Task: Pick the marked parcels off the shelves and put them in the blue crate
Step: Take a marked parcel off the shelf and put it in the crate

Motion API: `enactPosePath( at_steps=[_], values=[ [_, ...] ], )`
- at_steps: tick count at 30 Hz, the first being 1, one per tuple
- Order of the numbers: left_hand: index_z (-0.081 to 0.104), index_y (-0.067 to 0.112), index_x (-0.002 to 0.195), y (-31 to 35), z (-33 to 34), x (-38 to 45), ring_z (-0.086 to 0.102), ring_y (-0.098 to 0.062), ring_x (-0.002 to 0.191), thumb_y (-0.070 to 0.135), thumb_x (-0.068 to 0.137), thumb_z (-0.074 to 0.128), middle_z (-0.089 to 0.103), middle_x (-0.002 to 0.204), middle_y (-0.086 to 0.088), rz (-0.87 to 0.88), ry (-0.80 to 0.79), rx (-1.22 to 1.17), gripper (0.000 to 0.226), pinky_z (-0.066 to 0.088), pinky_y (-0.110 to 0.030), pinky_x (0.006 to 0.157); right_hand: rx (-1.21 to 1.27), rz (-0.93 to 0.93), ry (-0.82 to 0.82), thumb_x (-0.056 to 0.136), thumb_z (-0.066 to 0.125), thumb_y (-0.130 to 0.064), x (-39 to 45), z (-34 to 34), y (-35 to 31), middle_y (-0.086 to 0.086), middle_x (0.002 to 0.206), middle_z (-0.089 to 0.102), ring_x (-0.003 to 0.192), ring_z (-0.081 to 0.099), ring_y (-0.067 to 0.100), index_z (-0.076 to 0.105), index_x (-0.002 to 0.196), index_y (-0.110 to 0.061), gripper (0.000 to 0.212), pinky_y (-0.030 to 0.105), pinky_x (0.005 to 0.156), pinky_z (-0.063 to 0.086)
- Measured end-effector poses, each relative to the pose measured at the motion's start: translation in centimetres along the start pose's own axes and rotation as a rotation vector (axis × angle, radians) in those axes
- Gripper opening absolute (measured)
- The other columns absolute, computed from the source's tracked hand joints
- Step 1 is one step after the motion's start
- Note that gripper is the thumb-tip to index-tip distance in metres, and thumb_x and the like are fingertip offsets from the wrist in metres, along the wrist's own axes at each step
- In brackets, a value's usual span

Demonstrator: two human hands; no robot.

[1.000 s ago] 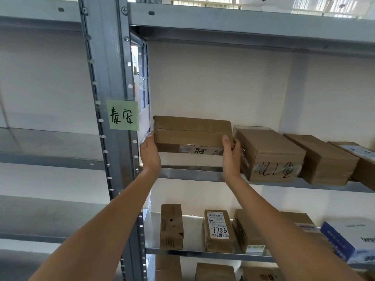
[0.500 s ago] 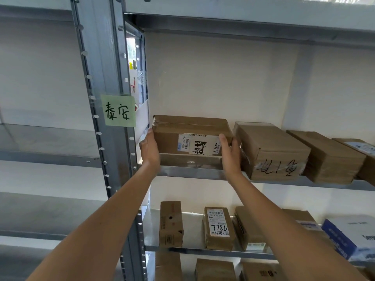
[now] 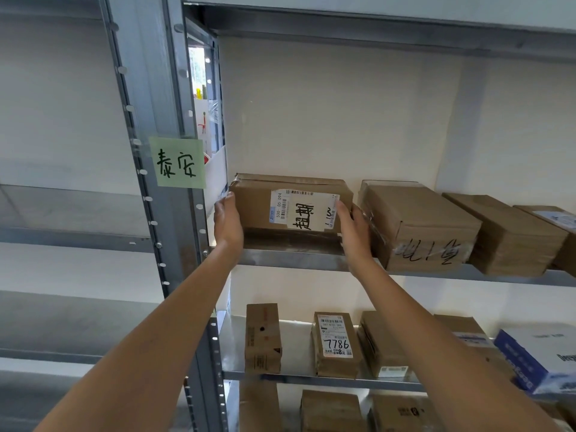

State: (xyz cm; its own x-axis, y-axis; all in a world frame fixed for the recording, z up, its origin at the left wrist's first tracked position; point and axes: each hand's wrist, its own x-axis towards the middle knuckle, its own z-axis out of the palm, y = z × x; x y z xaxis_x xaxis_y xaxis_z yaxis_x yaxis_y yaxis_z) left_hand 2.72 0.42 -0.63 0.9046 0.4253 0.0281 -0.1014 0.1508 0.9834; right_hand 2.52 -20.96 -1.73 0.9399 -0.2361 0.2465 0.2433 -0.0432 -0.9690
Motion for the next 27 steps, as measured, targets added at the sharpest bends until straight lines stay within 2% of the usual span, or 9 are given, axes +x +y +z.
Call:
enactPosePath(
  at_steps=[2,3,6,8,12,17,21,24,27],
  values=[
    [0.031,0.035,0.142,-0.1,0.0,0.0,0.035,-0.022,0.137,0.053,0.101,0.027,0.039,0.148,0.002,0.000,-0.007,-0.004,0.045,0.025,-0.041,0.112,-0.014,-0.018,0.011,0.099,0.050,-0.042,0.1,0.0,0.2,-0.002,0.118,0.068,0.100,0.063,0.003,0.056,0.131,-0.023,0.037,0.009,0.067,0.051],
    [0.030,0.034,0.143,-0.1,0.0,-0.1,0.034,-0.022,0.138,0.053,0.101,0.028,0.038,0.149,0.002,0.000,-0.012,-0.005,0.047,0.025,-0.042,0.113,-0.015,-0.022,0.017,0.098,0.051,-0.043,0.1,0.1,0.3,-0.002,0.121,0.067,0.106,0.062,0.007,0.056,0.131,-0.025,0.038,0.013,0.076,0.053],
    [0.028,0.032,0.146,-0.1,0.0,-0.2,0.034,-0.023,0.139,0.052,0.100,0.031,0.037,0.151,0.002,-0.015,-0.030,-0.032,0.051,0.025,-0.043,0.116,-0.027,-0.015,0.024,0.095,0.052,-0.050,0.4,0.1,0.7,-0.003,0.127,0.063,0.118,0.058,0.013,0.055,0.132,-0.031,0.041,0.035,0.101,0.050],
    [0.028,0.031,0.146,0.0,0.0,-0.3,0.036,-0.023,0.137,0.051,0.100,0.034,0.039,0.149,0.001,-0.019,-0.036,-0.051,0.051,0.026,-0.043,0.115,-0.038,-0.019,0.027,0.093,0.052,-0.052,0.4,0.1,0.7,-0.003,0.129,0.061,0.119,0.058,0.014,0.056,0.131,-0.032,0.043,0.039,0.104,0.049],
    [0.031,0.031,0.144,0.0,-0.1,-0.5,0.038,-0.023,0.135,0.048,0.101,0.034,0.041,0.146,0.001,0.021,-0.050,-0.025,0.046,0.028,-0.045,0.116,-0.050,-0.026,0.031,0.095,0.053,-0.049,0.4,0.1,0.5,-0.003,0.128,0.063,0.117,0.059,0.012,0.056,0.132,-0.031,0.041,0.039,0.104,0.049],
    [0.033,0.032,0.139,0.0,-0.2,-0.6,0.042,-0.021,0.130,0.046,0.102,0.035,0.046,0.139,0.002,0.046,-0.066,-0.020,0.040,0.030,-0.044,0.115,-0.077,-0.029,0.026,0.085,0.052,-0.062,0.1,0.0,0.4,-0.006,0.128,0.062,0.119,0.058,0.012,0.057,0.130,-0.037,0.051,0.041,0.104,0.049],
    [0.037,0.031,0.133,0.4,-0.1,-0.7,0.043,-0.019,0.121,0.043,0.102,0.036,0.045,0.121,0.005,0.065,-0.039,0.011,0.033,0.033,-0.036,0.107,-0.148,-0.034,0.031,0.075,0.049,-0.076,0.3,0.3,0.6,-0.004,0.132,0.058,0.120,0.056,0.012,0.056,0.131,-0.039,0.067,0.042,0.105,0.047],
    [0.036,0.032,0.139,0.7,-0.3,-0.4,0.037,-0.021,0.130,0.048,0.101,0.035,0.038,0.139,-0.001,0.043,-0.031,0.056,0.041,0.030,-0.040,0.110,-0.226,-0.024,0.034,0.074,0.045,-0.081,0.2,0.7,0.6,-0.003,0.135,0.053,0.126,0.050,0.016,0.053,0.133,-0.041,0.072,0.045,0.109,0.042],
    [0.030,0.032,0.145,0.8,-1.0,-0.8,0.034,-0.020,0.137,0.048,0.102,0.031,0.035,0.148,0.002,0.061,-0.133,0.075,0.046,0.026,-0.041,0.113,-0.213,-0.040,0.051,0.088,0.046,-0.067,-0.6,1.1,-0.1,0.000,0.141,0.043,0.131,0.043,0.018,0.048,0.137,-0.033,0.060,0.043,0.114,0.034]
  ],
)
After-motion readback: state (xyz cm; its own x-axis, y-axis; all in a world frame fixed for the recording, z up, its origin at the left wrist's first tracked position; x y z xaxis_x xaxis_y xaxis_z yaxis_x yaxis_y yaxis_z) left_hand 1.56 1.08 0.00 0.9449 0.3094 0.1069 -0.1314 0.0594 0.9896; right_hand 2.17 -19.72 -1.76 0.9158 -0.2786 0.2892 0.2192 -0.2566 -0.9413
